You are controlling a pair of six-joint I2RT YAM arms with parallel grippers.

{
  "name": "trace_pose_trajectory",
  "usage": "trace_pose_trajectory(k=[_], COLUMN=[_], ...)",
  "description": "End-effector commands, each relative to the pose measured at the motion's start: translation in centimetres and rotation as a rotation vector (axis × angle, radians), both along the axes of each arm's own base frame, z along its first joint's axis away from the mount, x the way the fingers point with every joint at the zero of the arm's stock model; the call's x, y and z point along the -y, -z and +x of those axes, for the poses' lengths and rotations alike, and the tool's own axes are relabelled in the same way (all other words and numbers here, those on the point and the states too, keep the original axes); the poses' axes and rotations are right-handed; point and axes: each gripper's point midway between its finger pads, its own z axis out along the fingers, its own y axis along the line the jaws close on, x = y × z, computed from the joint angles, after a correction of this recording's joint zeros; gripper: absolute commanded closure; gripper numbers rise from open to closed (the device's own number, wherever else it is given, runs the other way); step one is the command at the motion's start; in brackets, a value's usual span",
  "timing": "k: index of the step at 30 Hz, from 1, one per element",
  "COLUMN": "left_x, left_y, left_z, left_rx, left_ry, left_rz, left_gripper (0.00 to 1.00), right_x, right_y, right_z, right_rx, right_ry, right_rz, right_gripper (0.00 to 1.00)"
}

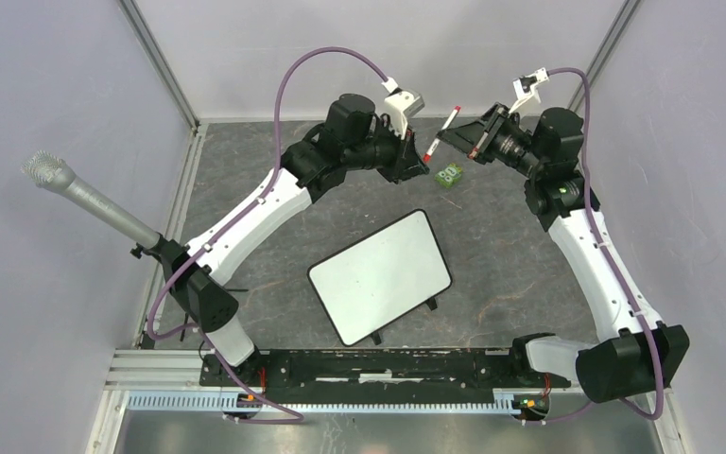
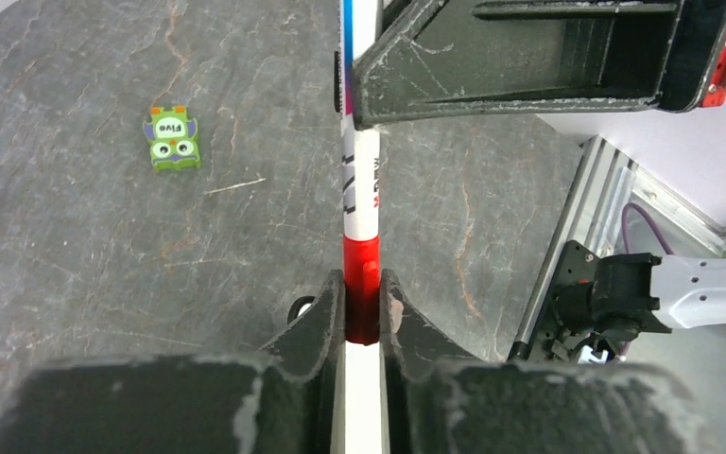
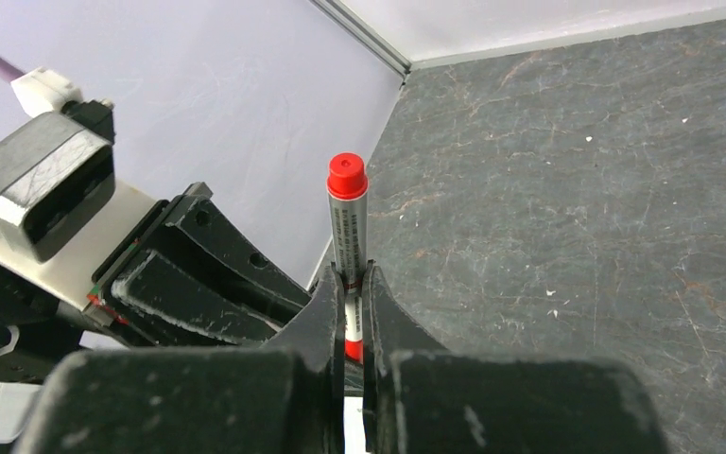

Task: Write a sentence on the whiteboard
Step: Pass from the right arm to the left

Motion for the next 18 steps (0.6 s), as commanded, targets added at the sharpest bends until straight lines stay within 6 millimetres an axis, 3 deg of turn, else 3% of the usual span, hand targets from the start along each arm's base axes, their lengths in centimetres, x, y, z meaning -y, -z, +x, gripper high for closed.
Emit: trace_pose_trajectory(k=[1, 3, 4, 5, 13, 18], left_x=[0.1, -0.7, -1.6, -1.7, -6.6, -8.9], left_y=[-2.0, -1.8, -3.0, -1.6, 0.4, 1.6], left_z=[-0.9, -1.1, -1.6, -1.3, -4.8, -5.9], left_rx=[0.029, 0.043, 0.079, 0.072, 0.291, 0.394], left_ry=[0.066, 0.074, 0.075, 0.081, 0.294, 0.383], left_rz=[-0.060, -0.035, -0.036, 0.001, 0.247, 0.400], left_gripper=[0.97, 0.98, 0.98, 0.98, 0.98, 0.97], right_x=[-0.5, -0.9, -1.2, -1.4, -1.7, -1.9], right_y=[-3.3, -3.5, -3.5, -3.3, -0.7, 1.6], right_z=[-1.6, -2.1, -2.5, -2.7, -4.3, -5.5], right_rx=[0.134, 0.177, 0.188, 0.197, 0.262, 0.223], right_ry=[-0.056, -0.106, -0.139, -0.167, -0.404, -0.517], right_rz=[0.030, 0.018, 0.012, 0.003, -0.167, -0.218], right_gripper=[0.98, 0.85, 0.80, 0.75, 0.36, 0.31])
